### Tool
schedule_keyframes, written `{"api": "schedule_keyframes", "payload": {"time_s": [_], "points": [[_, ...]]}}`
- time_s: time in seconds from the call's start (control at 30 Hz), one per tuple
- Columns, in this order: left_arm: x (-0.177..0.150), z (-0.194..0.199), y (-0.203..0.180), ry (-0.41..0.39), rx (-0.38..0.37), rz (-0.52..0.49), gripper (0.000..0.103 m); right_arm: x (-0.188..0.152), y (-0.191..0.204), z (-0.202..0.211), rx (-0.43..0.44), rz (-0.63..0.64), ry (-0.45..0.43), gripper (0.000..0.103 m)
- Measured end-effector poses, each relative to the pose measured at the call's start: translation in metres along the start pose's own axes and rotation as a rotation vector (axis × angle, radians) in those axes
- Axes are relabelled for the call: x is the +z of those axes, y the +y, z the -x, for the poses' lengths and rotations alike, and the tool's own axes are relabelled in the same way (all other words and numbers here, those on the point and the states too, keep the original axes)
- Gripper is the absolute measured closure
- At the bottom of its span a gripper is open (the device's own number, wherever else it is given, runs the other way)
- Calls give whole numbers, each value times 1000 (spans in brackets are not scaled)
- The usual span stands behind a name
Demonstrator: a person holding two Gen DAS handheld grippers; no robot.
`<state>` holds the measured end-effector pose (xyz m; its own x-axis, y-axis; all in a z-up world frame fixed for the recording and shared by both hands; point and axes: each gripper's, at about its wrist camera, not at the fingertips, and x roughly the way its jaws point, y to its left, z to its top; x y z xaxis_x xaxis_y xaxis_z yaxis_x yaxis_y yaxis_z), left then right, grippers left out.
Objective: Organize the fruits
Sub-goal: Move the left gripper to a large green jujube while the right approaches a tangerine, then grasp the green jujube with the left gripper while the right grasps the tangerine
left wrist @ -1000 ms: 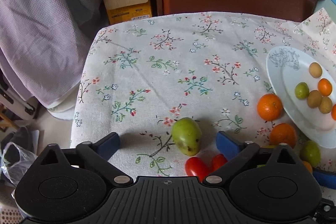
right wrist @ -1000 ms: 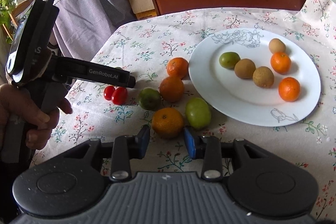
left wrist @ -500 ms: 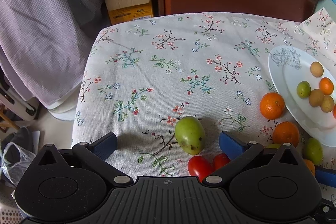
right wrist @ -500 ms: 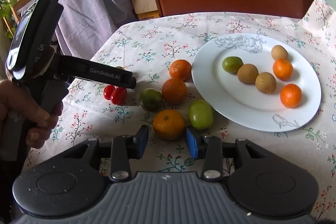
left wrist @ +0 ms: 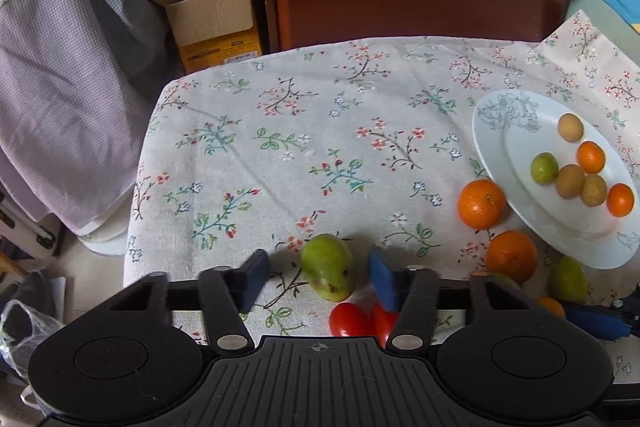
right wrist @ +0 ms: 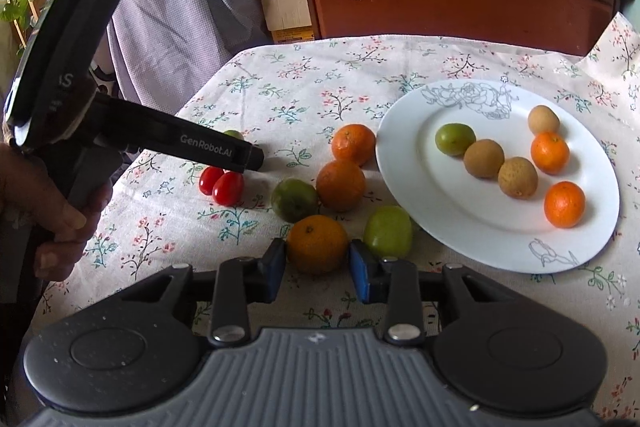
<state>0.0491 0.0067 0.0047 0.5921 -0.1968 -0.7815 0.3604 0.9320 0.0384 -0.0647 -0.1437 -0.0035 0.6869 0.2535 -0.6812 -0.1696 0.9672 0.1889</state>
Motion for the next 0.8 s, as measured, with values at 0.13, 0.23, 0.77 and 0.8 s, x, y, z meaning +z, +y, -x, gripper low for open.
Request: {"api": "schedule_keyframes", "payload": {"time_s": [0.13, 0.23, 0.77, 0.8], "points": [[0, 3, 0, -5, -7, 0, 74, 1, 0, 2, 6, -11, 0, 70], [1, 8, -1, -22, -5, -5, 76, 5, -2, 6, 21, -31, -12, 70], [11, 36, -5, -105, -3, 16, 76, 36, -38, 35, -4, -169, -122, 70], [13, 38, -8, -111, -8, 12, 76, 38, -41, 37, -9, -174, -133, 70]]}}
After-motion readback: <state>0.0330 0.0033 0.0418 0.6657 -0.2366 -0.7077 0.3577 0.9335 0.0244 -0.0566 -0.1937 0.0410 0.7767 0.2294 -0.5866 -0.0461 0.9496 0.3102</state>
